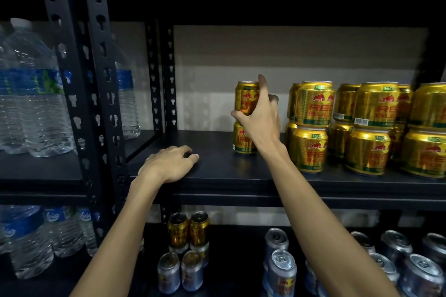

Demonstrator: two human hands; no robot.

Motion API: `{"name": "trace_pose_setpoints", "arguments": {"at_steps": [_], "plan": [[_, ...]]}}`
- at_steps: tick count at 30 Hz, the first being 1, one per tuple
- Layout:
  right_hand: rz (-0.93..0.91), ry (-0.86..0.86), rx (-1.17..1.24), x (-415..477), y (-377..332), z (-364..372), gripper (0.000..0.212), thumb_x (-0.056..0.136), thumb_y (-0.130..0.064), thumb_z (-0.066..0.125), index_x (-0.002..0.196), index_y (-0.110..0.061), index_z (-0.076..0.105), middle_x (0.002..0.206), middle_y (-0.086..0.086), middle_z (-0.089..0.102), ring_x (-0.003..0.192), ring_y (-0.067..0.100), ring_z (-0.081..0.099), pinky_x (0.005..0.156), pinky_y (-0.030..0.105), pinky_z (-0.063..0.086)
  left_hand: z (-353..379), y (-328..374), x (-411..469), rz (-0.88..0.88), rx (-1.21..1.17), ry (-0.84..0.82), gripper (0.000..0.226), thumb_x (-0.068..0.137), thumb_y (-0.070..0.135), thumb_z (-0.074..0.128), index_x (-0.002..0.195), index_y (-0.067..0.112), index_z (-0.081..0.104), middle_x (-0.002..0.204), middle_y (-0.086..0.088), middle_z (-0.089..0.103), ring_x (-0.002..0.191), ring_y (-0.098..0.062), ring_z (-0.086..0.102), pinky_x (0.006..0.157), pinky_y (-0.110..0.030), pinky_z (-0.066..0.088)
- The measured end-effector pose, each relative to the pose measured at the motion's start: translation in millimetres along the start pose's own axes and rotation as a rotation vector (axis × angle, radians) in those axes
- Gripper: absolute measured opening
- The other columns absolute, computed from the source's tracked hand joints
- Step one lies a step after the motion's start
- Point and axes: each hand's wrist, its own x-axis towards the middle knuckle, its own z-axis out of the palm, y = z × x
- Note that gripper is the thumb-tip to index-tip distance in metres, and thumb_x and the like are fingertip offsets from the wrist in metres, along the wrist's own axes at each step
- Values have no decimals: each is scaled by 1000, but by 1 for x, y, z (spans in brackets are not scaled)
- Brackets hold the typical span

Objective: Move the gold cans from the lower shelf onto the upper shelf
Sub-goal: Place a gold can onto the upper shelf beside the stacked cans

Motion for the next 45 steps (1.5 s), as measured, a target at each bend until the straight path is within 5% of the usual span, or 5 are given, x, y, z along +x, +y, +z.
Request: {"name": "trace_pose_setpoints", "arguments": {"at_steps": [6,13,19,36,45], "plan": [[-75,71,-18,-16,-1,-3,100,87,-29,77,159,-36,8,150,17,33,134,34,45,105,51,48,2,-1,-4,-1,-36,84,45,100,55,36,138,34,49,144,-1,50,129,-27,47,99,-43,36],[-282,183,223,-91,-12,-14,68,91,-19,72,151,-19,39,140,6,44,124,16,51,103,24,47,28,-3,-38,127,-154,764,25,98,37,44,107,28,67,92,10,65,90,-20,63,69,-32,36],[-596,211,402,-171,5,-3,27,86,7,69,113,7,66,113,13,64,105,25,63,92,36,54,122,-52,-60,463,-166,1122,34,94,11,51,125,4,61,137,-13,56,132,-27,47,113,-43,30],[41,-478,265,-243,135,140,58,85,-6,72,140,-17,54,144,7,41,132,20,48,105,11,34,240,-136,-61,242,428,980,19,83,7,59,89,21,70,118,-3,69,125,-21,46,118,-56,11],[239,-732,188,-230,159,181,80,84,-11,75,150,-33,37,153,10,35,143,31,36,109,35,35,243,-141,-57,247,430,1021,16,79,7,67,75,22,68,94,4,70,116,-20,49,119,-57,8]]}}
